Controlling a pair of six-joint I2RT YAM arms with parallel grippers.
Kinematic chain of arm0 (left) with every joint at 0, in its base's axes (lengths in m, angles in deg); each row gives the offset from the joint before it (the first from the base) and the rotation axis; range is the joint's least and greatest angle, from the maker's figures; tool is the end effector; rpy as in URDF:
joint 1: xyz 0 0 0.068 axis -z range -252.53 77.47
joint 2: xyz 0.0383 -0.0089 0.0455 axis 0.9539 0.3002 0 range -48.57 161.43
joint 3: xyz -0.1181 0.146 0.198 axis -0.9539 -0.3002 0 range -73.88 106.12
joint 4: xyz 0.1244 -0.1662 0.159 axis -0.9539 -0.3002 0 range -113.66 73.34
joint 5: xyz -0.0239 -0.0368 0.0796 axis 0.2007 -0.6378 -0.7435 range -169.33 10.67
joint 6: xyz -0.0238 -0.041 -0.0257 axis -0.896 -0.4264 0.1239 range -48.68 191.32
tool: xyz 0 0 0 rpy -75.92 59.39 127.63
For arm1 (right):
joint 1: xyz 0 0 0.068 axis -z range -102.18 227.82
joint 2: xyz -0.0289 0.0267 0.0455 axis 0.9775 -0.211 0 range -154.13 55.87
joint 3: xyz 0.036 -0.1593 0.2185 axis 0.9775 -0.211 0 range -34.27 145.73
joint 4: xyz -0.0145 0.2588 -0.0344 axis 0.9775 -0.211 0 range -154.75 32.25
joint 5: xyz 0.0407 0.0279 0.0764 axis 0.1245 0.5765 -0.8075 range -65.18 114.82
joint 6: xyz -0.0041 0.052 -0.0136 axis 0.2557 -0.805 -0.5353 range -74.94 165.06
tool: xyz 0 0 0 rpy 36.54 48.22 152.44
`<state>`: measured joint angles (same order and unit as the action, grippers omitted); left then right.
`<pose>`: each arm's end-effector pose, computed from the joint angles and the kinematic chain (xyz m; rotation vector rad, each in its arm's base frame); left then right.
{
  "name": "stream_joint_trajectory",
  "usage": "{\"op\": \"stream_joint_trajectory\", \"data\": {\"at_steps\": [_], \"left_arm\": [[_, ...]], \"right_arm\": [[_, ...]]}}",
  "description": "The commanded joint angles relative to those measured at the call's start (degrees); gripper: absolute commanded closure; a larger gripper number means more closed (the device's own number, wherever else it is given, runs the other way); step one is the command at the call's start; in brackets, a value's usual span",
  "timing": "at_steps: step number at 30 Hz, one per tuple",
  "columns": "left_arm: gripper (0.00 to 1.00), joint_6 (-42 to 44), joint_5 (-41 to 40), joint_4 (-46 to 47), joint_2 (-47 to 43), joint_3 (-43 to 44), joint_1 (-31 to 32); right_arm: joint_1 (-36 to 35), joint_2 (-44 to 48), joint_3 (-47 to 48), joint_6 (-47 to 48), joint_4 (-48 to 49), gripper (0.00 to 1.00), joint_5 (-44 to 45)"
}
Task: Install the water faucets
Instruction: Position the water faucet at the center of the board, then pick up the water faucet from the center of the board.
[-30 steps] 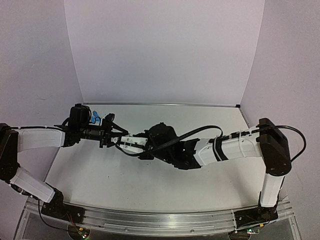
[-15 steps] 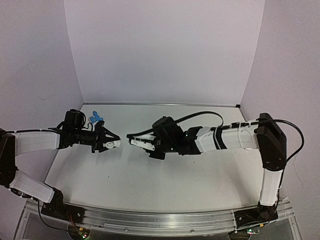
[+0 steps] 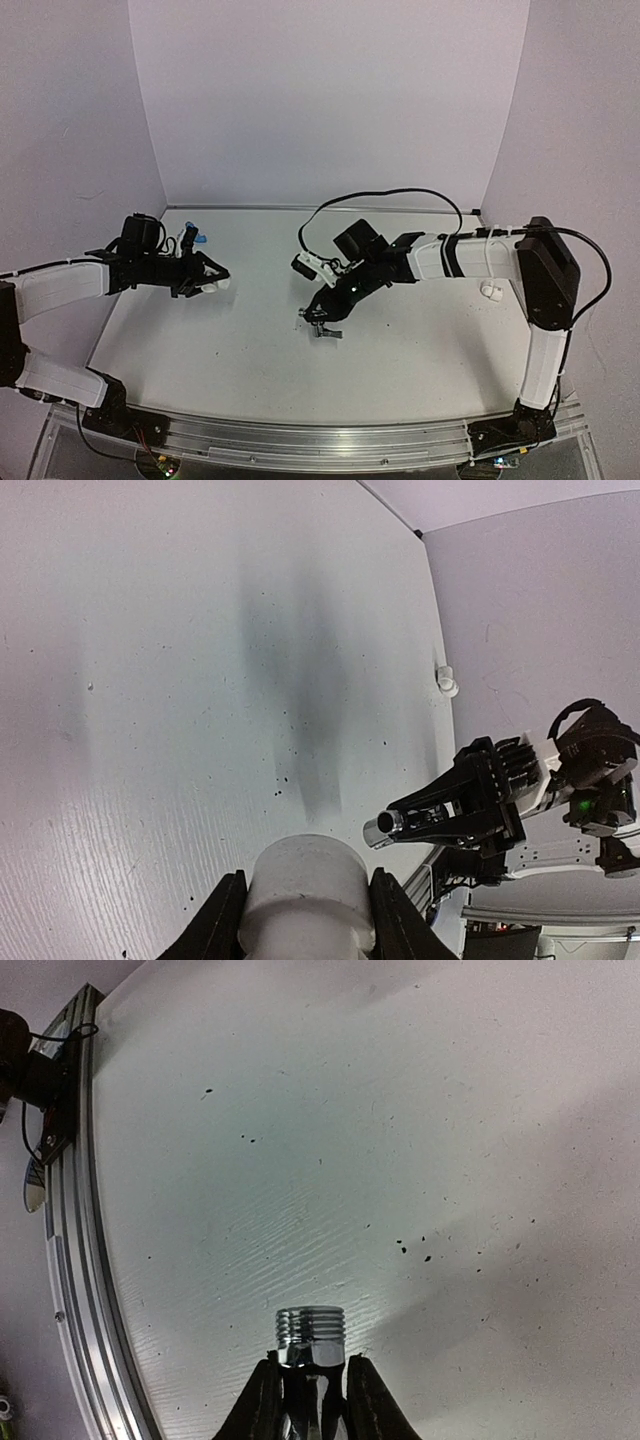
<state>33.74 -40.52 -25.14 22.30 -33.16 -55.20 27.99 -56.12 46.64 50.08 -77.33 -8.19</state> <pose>0.2368 -0.0973 0.2283 -0.0212 2.3784 -1.2528 0.2597 0.3377 0.2029 -1.4025 2.1212 1.0372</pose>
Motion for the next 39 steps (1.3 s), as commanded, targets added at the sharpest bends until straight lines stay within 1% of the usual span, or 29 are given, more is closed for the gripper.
{"op": "stream_joint_trajectory", "data": {"at_steps": [1, 3, 5, 8, 13, 14, 17, 20, 21, 24, 28, 31, 34, 35, 37, 39], "left_arm": [[1.00, -0.54, 0.53, 6.11, -1.77, -3.03, 0.65], [1.00, -1.03, 0.41, 7.28, -2.21, -4.06, 0.73], [1.00, -1.05, 0.63, 7.41, -2.27, -4.23, 0.86], [1.00, -1.18, 0.65, 7.57, -3.48, -4.52, 1.03], [1.00, -1.72, 0.23, 7.60, -6.18, -5.79, 1.09], [1.00, -1.85, 0.24, 7.57, -6.54, -5.94, 1.10], [1.00, -2.01, 0.32, 7.59, -7.42, -6.36, 1.07], [1.00, -2.08, 0.47, 7.60, -7.61, -6.42, 1.12], [1.00, -1.95, 0.57, 7.60, -7.53, -6.29, 1.13], [1.00, -1.65, 0.85, 7.60, -7.16, -5.88, 1.12], [1.00, -1.54, 1.36, 7.60, -6.96, -5.44, 1.21], [1.00, -1.40, 1.53, 7.60, -7.46, -5.35, 1.27], [1.00, -1.18, 1.54, 7.56, -7.86, -5.23, 1.28], [1.00, -1.08, 1.57, 7.58, -7.88, -5.18, 1.32], [1.00, -0.93, 1.70, 7.59, -7.76, -5.13, 1.33], [1.00, -1.07, 1.91, 7.60, -7.67, -5.03, 1.32]], "right_arm": [[-2.54, 6.89, -9.99, 1.44, 17.05, 1.00, 4.92], [-2.76, 6.64, -15.50, 3.71, 25.07, 1.00, 9.49], [-3.16, 4.55, -17.03, 5.57, 30.22, 1.00, 13.39], [-3.56, 2.49, -20.87, 6.99, 39.17, 1.00, 16.31], [-3.91, -0.53, -23.20, 6.23, 45.63, 0.99, 17.61], [-3.91, -0.56, -24.07, 5.65, 46.89, 0.95, 17.44], [-4.08, -0.35, -25.63, 4.10, 48.57, 0.72, 16.81], [-4.29, 0.29, -26.46, 3.13, 48.16, 0.54, 16.56], [-4.31, 0.56, -26.76, 2.75, 48.11, 0.46, 16.62], [-4.35, 2.40, -27.61, 0.90, 47.56, 0.29, 16.45], [-4.48, 7.36, -28.50, -6.07, 44.82, 0.03, 19.69], [-4.43, 12.76, -31.18, -8.68, 43.32, 0.02, 19.93], [-4.26, 15.90, -33.18, -12.46, 42.63, 0.02, 21.84], [-3.91, 16.66, -33.72, -12.82, 42.04, 0.02, 20.61], [-3.73, 17.87, -36.02, -12.01, 44.00, 0.02, 15.86], [-3.78, 17.03, -36.71, -12.30, 46.29, 0.02, 14.25]]}}
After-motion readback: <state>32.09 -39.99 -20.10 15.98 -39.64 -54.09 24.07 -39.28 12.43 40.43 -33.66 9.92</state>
